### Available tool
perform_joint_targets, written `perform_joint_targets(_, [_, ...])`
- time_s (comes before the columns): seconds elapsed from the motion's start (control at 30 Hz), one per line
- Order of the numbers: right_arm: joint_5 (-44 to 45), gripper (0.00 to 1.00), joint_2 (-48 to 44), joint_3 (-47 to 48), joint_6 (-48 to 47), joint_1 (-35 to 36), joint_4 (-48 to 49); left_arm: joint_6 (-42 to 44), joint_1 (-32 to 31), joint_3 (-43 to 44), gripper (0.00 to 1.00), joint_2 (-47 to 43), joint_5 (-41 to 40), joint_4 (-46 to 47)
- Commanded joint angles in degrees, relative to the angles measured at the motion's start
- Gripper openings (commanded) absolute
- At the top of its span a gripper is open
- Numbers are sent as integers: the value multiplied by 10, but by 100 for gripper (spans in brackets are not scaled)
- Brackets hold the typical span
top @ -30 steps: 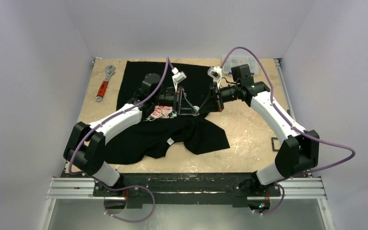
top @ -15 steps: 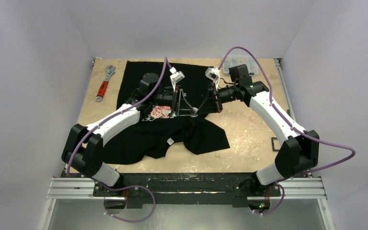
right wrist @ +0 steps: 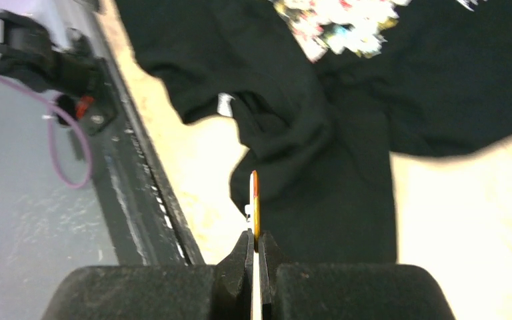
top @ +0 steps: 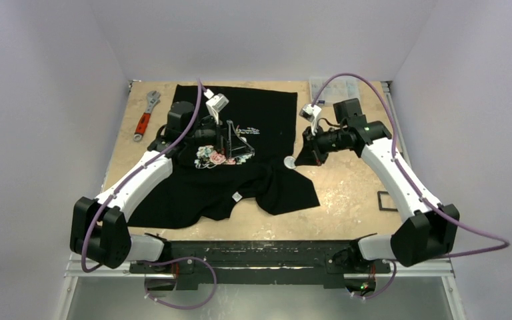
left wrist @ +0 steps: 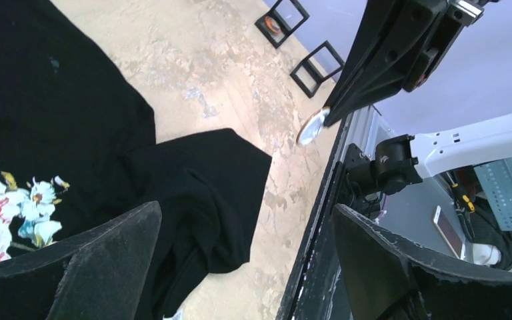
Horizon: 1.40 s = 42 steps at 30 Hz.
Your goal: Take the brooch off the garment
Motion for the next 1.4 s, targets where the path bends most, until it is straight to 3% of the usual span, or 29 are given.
perform_joint_targets(0.0, [169,0,-50,-16,3,-27,-60,51,4,-6,100,-37,-21,-52])
perform_joint_targets(0.43, [650,0,-96,-137,15,-147,-60,82,9,0,100,-68,-23,-100])
perform_joint_targets(0.57, [752,0,-98,-194,29,-163,-25,94,9,15,100,-66,-17,-117])
perform_joint_targets(0.9, [823,0,-58,-266,15,-231,108,106,9,62,100,-47,-4,-149])
perform_joint_targets(1.37, [833,0,-40,-332,-18,-245,188,90,9,55,100,-57,-5,-147])
